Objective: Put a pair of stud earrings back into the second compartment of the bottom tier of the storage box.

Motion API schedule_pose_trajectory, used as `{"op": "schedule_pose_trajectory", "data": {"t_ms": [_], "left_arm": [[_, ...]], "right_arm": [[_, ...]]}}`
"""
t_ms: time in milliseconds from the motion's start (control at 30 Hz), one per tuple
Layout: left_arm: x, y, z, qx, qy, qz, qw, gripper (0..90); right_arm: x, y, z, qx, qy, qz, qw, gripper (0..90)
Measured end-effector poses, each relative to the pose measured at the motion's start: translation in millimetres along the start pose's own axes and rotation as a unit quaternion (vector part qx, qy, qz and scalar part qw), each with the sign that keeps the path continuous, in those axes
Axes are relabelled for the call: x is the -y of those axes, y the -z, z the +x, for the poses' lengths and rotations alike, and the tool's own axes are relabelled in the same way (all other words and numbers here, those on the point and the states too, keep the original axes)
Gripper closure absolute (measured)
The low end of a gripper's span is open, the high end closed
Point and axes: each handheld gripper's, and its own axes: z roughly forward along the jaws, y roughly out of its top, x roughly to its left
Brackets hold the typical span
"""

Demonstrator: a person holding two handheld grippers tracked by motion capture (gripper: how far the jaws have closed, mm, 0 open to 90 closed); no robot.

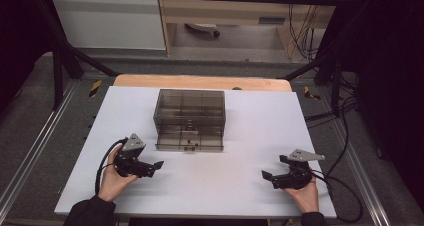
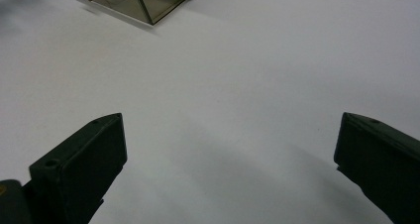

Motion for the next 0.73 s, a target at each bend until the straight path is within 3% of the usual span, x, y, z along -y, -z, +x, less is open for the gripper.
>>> {"op": "schedule_pose_trajectory", "data": {"t_ms": [500,733], "left_arm": [[38.9,19.3,29.6,-0.015,0.026,-0.009,0.9995,4.3],[42.0,19.9,29.9,-0.013,0.022,-0.010,0.9996,4.3]], "right_arm": [[0.2,0.1,0.5,-0.002,-0.003,0.000,1.0000,0.6],[0.3,0.7,0.7,-0.003,-0.003,0.002,1.0000,0.6]]}}
